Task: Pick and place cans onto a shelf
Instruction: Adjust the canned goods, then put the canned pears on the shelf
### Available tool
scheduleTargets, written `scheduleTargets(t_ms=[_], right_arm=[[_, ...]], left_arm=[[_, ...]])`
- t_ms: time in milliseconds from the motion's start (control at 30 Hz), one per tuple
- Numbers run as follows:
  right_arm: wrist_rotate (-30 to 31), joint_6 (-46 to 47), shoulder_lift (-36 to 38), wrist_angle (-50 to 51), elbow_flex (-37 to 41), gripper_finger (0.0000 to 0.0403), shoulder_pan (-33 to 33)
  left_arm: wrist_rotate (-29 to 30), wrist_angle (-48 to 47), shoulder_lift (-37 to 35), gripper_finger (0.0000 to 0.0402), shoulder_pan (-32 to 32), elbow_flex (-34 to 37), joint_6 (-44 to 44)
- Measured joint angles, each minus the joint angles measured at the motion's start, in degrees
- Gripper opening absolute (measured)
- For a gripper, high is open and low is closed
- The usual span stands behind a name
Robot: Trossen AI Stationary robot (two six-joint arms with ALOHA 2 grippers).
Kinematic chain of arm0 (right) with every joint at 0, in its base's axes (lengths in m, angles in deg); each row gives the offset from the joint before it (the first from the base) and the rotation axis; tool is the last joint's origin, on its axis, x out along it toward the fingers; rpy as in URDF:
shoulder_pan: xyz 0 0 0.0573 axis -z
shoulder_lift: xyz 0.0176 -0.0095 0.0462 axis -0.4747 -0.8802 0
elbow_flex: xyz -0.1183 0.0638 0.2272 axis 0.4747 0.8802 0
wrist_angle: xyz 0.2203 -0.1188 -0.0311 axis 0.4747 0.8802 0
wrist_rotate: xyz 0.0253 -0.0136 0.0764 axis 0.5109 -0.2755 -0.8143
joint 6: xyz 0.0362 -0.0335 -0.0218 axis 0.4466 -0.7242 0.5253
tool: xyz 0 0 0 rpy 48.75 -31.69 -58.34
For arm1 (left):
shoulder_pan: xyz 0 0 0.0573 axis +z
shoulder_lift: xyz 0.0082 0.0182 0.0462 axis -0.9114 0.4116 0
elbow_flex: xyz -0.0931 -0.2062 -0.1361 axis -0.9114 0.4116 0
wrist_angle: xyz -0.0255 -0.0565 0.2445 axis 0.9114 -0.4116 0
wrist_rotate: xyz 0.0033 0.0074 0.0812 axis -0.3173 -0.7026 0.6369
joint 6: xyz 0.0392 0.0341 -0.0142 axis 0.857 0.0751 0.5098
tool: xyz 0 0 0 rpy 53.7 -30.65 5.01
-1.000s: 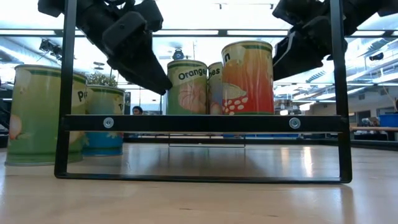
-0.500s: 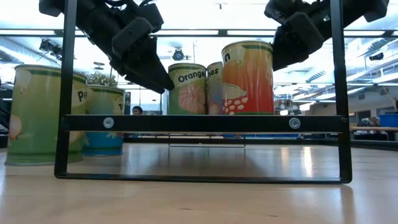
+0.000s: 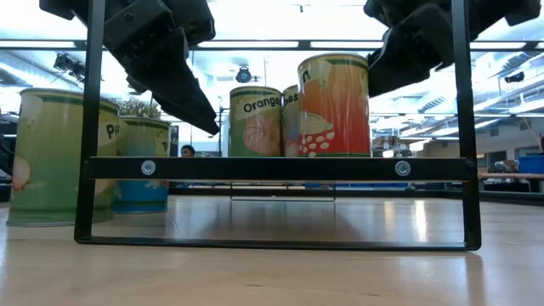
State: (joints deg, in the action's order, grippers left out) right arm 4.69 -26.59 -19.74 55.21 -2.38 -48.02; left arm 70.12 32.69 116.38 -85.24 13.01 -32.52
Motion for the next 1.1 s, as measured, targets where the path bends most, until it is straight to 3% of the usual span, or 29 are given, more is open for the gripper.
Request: scheduleTargets(t_ms=[267, 367, 500, 700, 933, 1100], right_arm=[[5.35, -0.05, -2.4, -2.23, 0.01, 0.035, 0.74], [5.61, -0.74, -2.37, -2.68, 0.01, 0.035, 0.74], [5.09, -0.49, -2.01, -1.27, 0.01, 0.035, 0.18], [7.36, 1.17, -1.22, 2.83, -2.07, 0.035, -2.19], [9.66, 2.59, -0.52, 6.06, -3.29, 0.035, -4.77], [9.84, 3.72, -0.54, 8.21, -3.29, 0.035, -5.13]], left_arm=[[3.24, -0.03, 0.0, 0.04, 0.14, 0.0, -1.7], [5.78, -0.09, 0.0, 0.04, 0.15, 0.0, -1.86], [4.57, -1.7, -0.65, 0.04, 0.26, -0.27, -2.05], [2.44, -18.53, -3.74, 0.04, 0.15, -7.51, -2.31], [1.4, -45.31, -3.76, 0.04, -0.17, -16.44, -5.68], [0.43, -52.32, -4.79, 0.04, -3.27, -16.98, -14.82]])
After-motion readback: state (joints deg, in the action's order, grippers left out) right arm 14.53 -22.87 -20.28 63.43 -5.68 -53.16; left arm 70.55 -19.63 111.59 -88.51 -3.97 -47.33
